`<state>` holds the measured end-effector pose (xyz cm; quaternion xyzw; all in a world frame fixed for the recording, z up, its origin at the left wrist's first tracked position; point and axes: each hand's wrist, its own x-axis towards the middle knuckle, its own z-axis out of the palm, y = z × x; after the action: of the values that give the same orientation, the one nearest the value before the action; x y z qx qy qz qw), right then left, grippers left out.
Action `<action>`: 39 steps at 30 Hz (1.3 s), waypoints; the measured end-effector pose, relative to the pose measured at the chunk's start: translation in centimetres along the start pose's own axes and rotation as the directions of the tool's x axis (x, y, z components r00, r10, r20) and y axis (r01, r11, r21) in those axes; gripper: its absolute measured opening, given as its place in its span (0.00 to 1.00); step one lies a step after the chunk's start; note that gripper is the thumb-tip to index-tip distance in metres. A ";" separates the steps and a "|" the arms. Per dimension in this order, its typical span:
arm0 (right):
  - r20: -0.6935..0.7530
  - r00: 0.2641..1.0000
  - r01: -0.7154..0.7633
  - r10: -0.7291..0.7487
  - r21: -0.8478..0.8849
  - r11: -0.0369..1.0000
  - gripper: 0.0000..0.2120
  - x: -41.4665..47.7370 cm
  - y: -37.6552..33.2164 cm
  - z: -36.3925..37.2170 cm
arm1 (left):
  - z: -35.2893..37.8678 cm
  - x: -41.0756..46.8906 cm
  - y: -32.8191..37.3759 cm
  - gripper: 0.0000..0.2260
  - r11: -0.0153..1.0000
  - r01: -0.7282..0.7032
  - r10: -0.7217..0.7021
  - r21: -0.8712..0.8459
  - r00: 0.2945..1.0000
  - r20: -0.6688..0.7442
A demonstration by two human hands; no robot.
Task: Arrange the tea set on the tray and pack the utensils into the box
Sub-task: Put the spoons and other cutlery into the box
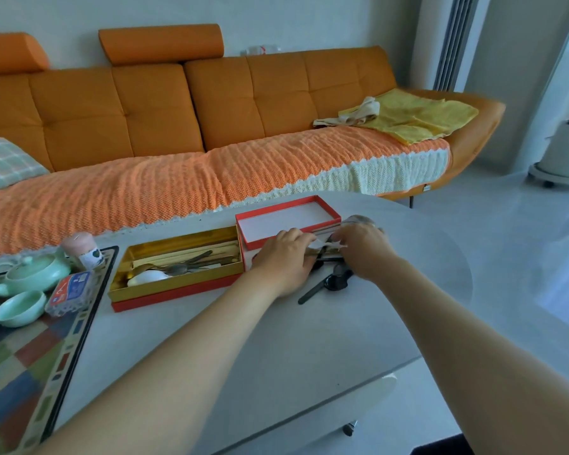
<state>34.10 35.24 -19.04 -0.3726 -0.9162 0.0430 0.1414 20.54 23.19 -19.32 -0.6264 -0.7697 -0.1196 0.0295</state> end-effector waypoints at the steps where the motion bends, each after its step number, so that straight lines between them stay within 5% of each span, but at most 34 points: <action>1: -0.006 1.000 -0.002 0.002 -0.003 1.000 0.19 0.2 -0.1 0.1 | 0.1 -0.2 -0.1 0.21 1.000 -0.007 0.007 0.011 1.000 -0.026; 7: -0.111 0.994 0.027 -0.017 0.090 0.996 0.16 0.9 -2.2 -0.6 | -1.2 -1.2 -1.4 0.20 0.990 -0.076 0.104 0.117 0.961 -0.255; 15: -0.263 0.951 0.253 -0.162 0.360 0.898 0.11 0.4 -9.1 -2.1 | -5.3 -4.7 -5.5 0.13 0.994 -0.050 0.091 0.101 0.887 -0.453; 26: -0.166 0.903 0.429 -0.395 0.349 0.833 0.16 0.5 -17.7 -0.2 | -7.2 -12.8 -14.0 0.14 0.949 0.205 -0.260 -0.240 0.939 -0.224; 39: 0.053 0.937 0.318 -0.345 0.282 0.905 0.16 1.6 -22.1 3.0 | -6.0 -14.8 -17.4 0.15 0.978 0.179 -0.200 -0.106 0.950 -0.241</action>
<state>17.30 20.58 -17.42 -0.1862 -0.9577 0.1609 0.1492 6.20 4.47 -18.98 -0.5302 -0.8108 -0.2318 0.0885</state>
